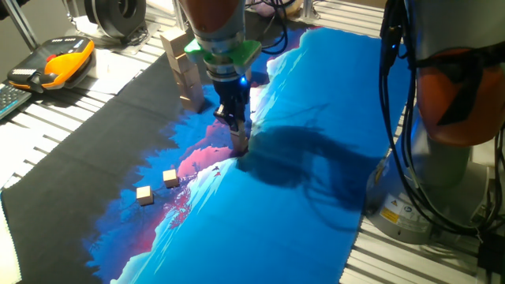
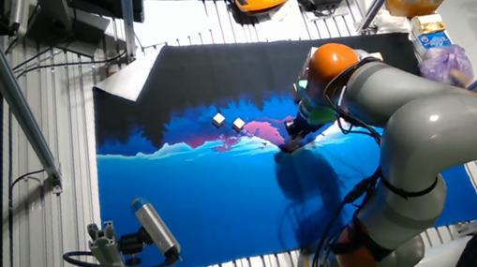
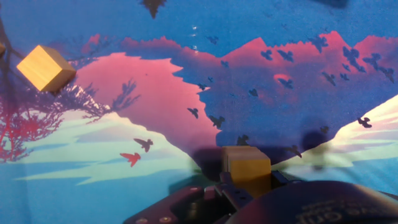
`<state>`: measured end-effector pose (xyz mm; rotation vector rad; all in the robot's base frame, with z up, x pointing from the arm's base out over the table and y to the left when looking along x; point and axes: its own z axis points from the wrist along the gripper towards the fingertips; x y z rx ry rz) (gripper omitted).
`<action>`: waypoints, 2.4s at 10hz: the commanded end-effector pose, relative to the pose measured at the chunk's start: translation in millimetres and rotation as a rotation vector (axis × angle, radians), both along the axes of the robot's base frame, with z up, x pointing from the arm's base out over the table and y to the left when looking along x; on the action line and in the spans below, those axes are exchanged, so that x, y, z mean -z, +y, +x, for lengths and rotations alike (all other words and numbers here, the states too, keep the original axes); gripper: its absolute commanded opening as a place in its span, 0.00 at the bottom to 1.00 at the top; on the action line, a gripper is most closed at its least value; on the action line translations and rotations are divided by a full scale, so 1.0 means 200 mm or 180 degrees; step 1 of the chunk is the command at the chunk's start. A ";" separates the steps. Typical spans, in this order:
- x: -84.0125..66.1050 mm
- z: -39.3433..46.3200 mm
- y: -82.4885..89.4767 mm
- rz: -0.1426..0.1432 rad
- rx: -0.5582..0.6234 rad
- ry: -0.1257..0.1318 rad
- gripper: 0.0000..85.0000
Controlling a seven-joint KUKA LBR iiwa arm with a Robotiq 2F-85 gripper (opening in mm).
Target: Stack the blocks in a vertical line of five
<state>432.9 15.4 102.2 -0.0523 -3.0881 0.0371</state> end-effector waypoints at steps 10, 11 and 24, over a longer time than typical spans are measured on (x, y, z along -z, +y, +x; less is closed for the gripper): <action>0.00 0.001 0.00 0.0039 0.0088 0.0008 0.20; 0.00 0.001 0.00 0.0039 0.0097 0.0008 0.20; -0.08 0.009 0.06 -0.0079 0.0219 -0.0022 0.60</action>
